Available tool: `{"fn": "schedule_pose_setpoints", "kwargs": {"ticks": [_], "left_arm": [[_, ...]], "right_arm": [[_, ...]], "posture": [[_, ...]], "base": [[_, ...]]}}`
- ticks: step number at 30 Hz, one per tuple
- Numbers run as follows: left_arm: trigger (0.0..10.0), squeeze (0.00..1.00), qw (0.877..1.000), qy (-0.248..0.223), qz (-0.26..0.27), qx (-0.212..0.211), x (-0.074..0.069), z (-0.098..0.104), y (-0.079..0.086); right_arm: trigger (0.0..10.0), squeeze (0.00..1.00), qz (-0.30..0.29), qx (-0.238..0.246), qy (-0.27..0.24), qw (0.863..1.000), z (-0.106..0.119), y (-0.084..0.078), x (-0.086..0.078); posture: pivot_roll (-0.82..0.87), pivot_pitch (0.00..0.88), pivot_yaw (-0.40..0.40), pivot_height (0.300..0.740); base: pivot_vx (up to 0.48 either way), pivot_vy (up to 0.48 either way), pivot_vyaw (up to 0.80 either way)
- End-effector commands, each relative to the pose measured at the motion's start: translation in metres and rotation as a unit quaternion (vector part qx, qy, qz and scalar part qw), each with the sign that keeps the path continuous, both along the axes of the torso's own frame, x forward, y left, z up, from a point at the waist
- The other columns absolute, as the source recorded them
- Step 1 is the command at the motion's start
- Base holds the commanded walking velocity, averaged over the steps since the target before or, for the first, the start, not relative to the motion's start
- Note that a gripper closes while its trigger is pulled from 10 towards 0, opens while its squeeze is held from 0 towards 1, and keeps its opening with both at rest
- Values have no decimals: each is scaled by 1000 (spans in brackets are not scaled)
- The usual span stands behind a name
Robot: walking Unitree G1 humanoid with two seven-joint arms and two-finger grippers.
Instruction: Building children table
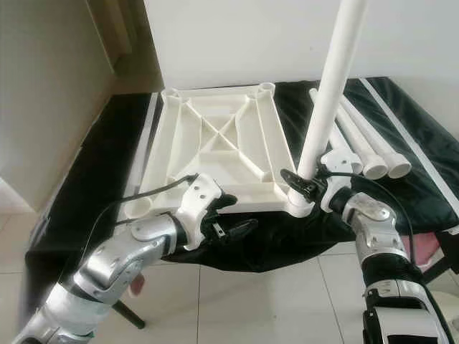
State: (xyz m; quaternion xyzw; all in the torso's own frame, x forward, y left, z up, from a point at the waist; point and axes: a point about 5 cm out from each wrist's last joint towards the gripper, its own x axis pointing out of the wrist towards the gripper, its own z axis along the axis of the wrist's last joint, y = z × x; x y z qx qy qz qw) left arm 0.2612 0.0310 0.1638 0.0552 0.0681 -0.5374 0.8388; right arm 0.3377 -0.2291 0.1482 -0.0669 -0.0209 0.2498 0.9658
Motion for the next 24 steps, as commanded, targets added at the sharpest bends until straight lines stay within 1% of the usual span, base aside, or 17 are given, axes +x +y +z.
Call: {"fn": "schedule_pose_setpoints", "kwargs": {"ticks": [1, 6, 11, 18, 19, 21, 22, 23, 24], "left_arm": [[10000, 0, 999, 1, -46, 5, -2, 0, -1], [10000, 0, 999, 1, -46, 4, -1, 1, 0], [10000, 0, 999, 2, -46, 3, -1, 1, 0], [10000, 0, 999, 2, -45, 3, 0, 1, 1], [10000, 0, 999, 3, -43, 1, 0, 1, 1], [10000, 0, 999, 3, -43, 1, 0, 1, 1], [10000, 0, 999, 4, -42, 0, 0, 1, 1], [10000, 0, 999, 4, -40, -2, 0, 0, 1], [10000, 0, 999, 4, -40, -2, 0, 0, 1]], "right_arm": [[10000, 0, -38, 18, 34, 999, -15, -1, -2], [10000, 0, -49, 41, 34, 997, -19, 5, -1], [10000, 0, -50, 48, 32, 997, -21, 9, -2], [10000, 0, -68, 49, 30, 996, -23, 11, -3], [10000, 0, -91, 43, 33, 994, -28, 17, -4], [10000, 0, -91, 43, 33, 994, -28, 17, -4], [10000, 0, -100, 43, 34, 993, -30, 20, -4], [10000, 0, -115, 50, 30, 992, -31, 27, -5], [10000, 0, -115, 50, 30, 992, -31, 27, -5]], "posture": [[-66, 0, 45, 740], [-70, 0, 50, 740], [-71, 0, 51, 740], [-70, 0, 47, 740], [-70, 0, 43, 740], [-70, 0, 43, 740], [-71, 0, 43, 740], [-73, 0, 41, 740], [-73, 0, 41, 740]], "base": [[0, 0, 0], [0, 0, 0], [0, 0, 0], [0, 0, 0], [0, 0, 0], [0, 0, 0], [0, 0, 0], [0, 0, 0], [0, 0, 0]]}}
